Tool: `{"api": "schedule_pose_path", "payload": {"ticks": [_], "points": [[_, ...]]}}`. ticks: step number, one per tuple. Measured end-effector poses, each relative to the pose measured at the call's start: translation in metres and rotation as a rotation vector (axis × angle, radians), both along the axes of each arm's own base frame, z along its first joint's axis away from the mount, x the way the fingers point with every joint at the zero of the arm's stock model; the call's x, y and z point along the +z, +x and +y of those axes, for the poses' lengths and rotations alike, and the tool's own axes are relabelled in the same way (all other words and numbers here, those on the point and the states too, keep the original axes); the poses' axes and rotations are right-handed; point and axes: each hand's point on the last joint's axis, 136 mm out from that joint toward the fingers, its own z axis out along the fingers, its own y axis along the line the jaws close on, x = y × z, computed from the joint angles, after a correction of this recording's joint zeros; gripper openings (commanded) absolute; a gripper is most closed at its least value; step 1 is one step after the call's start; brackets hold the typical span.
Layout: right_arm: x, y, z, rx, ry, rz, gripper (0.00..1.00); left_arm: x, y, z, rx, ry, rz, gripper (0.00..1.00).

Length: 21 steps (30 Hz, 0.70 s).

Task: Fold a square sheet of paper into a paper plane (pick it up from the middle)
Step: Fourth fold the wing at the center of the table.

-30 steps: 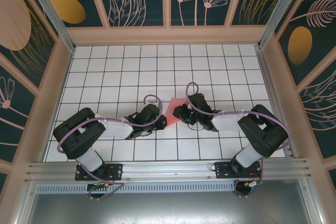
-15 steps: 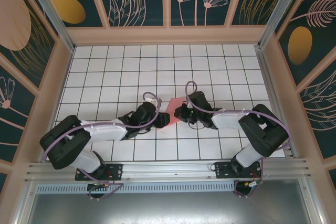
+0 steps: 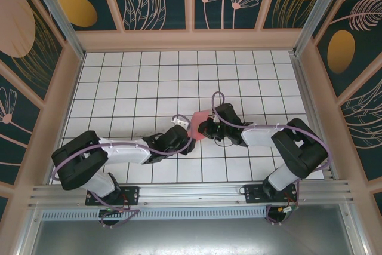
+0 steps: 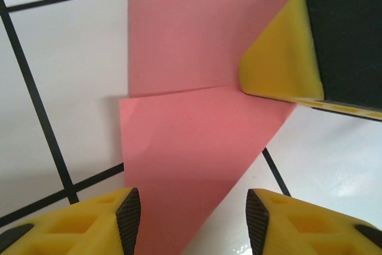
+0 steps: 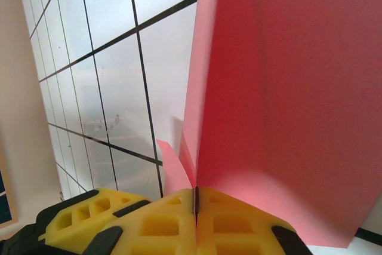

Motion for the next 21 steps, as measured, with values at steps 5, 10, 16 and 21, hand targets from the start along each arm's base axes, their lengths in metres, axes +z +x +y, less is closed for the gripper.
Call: {"api": "schedule_pose_path", "payload": {"ticks": [5, 10, 16, 21], "points": [[0.001, 0.001, 0.002, 0.002, 0.003, -0.001, 0.08, 0.004, 0.007, -0.008, -0.01, 0.033, -0.041, 0.49], [0.001, 0.002, 0.001, 0.0, 0.004, 0.0, 0.08, 0.002, 0.006, -0.013, -0.033, 0.066, -0.043, 0.47], [0.001, 0.002, 0.001, -0.001, 0.004, 0.0, 0.08, -0.01, 0.009, -0.011, -0.022, 0.116, -0.035, 0.46], [0.001, 0.003, 0.001, -0.004, 0.004, 0.002, 0.08, -0.013, 0.011, -0.011, -0.014, 0.141, -0.033, 0.41]]}}
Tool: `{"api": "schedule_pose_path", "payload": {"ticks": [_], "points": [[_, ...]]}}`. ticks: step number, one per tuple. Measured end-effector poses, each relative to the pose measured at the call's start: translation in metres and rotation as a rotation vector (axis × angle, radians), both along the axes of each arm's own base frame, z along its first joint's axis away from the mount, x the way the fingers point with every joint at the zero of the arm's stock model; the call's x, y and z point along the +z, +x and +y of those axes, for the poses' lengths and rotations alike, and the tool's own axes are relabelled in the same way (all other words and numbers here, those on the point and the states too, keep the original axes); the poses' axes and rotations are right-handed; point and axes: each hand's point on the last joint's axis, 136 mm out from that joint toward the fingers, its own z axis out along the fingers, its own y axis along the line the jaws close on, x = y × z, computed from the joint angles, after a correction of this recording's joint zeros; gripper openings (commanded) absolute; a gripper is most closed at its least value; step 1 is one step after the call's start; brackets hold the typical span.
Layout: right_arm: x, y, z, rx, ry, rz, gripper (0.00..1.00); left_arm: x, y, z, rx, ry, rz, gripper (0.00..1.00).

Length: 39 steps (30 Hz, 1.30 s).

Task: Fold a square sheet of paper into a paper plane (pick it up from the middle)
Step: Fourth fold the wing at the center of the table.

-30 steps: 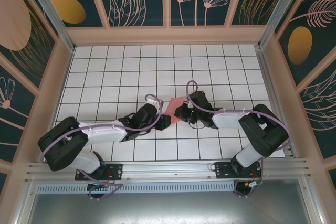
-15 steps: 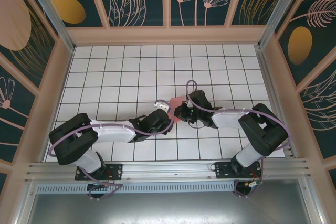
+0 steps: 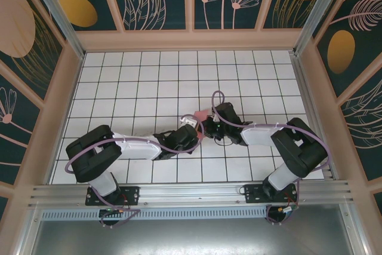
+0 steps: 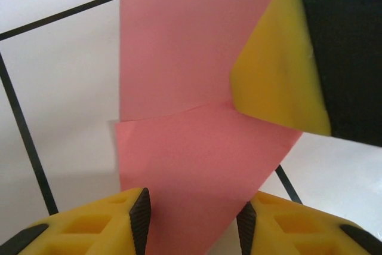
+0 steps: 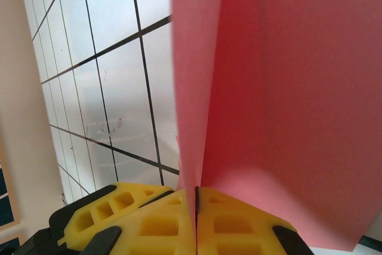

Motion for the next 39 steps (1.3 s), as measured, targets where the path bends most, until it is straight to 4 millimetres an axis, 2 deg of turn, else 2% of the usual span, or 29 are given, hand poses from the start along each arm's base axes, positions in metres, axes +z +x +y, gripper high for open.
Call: {"api": "schedule_pose_path", "payload": {"ticks": [6, 10, 18, 23, 33, 39], "points": [[0.0001, 0.0003, -0.0001, -0.001, 0.0, 0.0, 0.08, -0.0023, 0.0001, -0.0024, -0.002, 0.008, 0.0, 0.35], [0.0001, 0.0003, -0.0001, -0.001, 0.0, 0.0, 0.08, -0.0022, 0.0003, -0.0021, 0.0, 0.008, -0.001, 0.35], [0.0021, 0.0017, 0.001, 0.0, 0.004, -0.004, 0.04, -0.0018, 0.0027, 0.0008, 0.012, 0.02, -0.015, 0.45], [0.0069, 0.0039, 0.0042, 0.004, 0.015, -0.011, 0.04, -0.0018, 0.0039, 0.0024, 0.016, 0.027, -0.022, 0.46], [0.007, 0.0028, 0.0047, 0.01, 0.016, -0.004, 0.04, -0.002, 0.0052, 0.0051, 0.024, 0.038, -0.032, 0.32], [0.0052, 0.0015, 0.0036, 0.009, 0.009, 0.005, 0.05, -0.002, 0.0055, 0.0054, 0.022, 0.042, -0.036, 0.28]]}}
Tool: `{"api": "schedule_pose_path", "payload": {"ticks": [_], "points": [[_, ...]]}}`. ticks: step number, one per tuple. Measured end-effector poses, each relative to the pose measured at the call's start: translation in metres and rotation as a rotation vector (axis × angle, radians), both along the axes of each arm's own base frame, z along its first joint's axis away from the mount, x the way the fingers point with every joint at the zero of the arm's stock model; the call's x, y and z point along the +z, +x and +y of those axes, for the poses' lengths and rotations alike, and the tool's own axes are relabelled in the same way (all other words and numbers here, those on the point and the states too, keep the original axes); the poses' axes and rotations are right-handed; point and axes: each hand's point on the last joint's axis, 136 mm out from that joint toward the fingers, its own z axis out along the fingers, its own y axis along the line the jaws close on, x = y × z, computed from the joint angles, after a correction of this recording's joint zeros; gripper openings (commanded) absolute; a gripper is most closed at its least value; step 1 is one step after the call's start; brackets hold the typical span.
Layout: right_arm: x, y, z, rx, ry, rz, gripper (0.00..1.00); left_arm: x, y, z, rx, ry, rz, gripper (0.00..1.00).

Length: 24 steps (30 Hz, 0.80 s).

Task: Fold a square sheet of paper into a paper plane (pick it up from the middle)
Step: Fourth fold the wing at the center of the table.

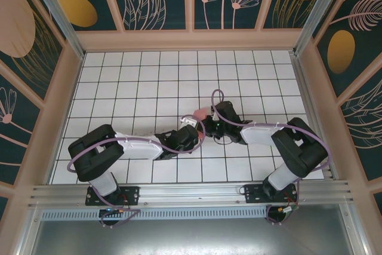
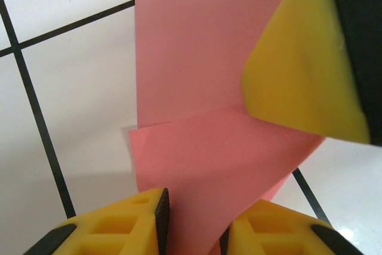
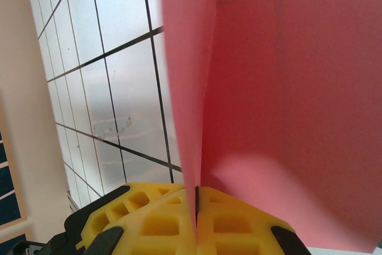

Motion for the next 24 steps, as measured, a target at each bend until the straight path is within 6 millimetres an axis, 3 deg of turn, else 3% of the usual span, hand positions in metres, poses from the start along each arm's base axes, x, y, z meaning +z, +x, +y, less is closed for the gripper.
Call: {"api": "schedule_pose_path", "payload": {"ticks": [2, 7, 19, 24], "points": [[-0.001, -0.001, -0.001, 0.0, -0.004, 0.004, 0.05, 0.0, 0.0, 0.0, 0.0, 0.0, 0.0, 0.36], [-0.002, -0.001, -0.001, 0.0, -0.007, 0.008, 0.05, 0.0, 0.0, 0.0, 0.0, 0.002, 0.002, 0.43], [-0.003, -0.001, -0.001, 0.0, -0.014, 0.016, 0.05, 0.027, 0.001, -0.006, -0.008, -0.07, -0.029, 0.48], [-0.002, 0.0, 0.0, -0.001, -0.011, 0.013, 0.05, 0.029, -0.001, -0.003, -0.007, -0.073, -0.031, 0.57]]}}
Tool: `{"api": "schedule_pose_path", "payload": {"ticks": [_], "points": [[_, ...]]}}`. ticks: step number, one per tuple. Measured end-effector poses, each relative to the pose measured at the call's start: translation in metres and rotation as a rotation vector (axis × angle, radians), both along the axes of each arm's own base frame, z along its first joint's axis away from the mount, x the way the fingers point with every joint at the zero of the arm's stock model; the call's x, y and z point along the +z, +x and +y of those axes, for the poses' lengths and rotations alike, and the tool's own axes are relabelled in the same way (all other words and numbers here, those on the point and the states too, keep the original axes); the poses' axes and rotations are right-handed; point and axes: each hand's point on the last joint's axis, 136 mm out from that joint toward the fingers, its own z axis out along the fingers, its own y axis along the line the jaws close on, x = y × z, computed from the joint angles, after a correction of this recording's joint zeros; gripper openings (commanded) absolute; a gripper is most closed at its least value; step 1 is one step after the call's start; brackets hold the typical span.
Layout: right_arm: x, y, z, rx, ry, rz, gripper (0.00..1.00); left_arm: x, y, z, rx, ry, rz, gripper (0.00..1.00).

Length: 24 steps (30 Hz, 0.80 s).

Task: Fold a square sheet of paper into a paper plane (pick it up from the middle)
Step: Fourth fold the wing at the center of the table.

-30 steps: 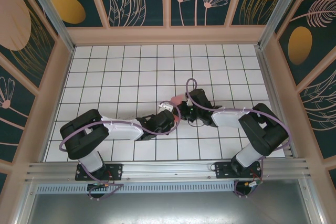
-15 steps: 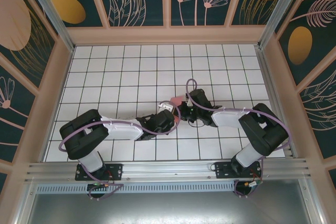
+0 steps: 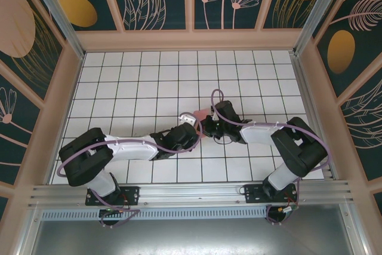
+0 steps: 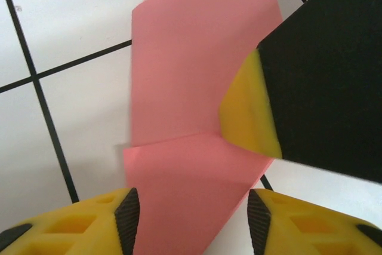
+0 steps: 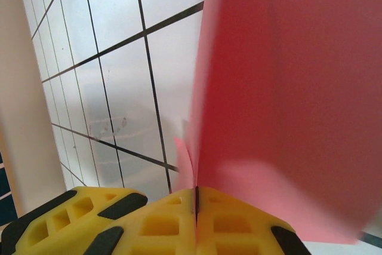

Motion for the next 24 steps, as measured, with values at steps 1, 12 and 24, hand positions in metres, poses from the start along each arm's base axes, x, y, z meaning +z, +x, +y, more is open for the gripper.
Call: {"api": "schedule_pose_path", "payload": {"ticks": [1, 12, 24], "points": [[0.0, 0.0, 0.0, 0.0, 0.0, 0.0, 0.05, 0.002, -0.001, 0.002, -0.001, -0.004, -0.001, 0.59], [0.0, 0.0, 0.0, 0.0, 0.0, 0.0, 0.05, 0.01, -0.017, 0.005, -0.054, -0.067, 0.018, 0.52], [0.003, 0.002, 0.002, 0.0, 0.003, -0.004, 0.05, -0.015, -0.01, 0.004, -0.029, 0.013, 0.044, 0.38]]}}
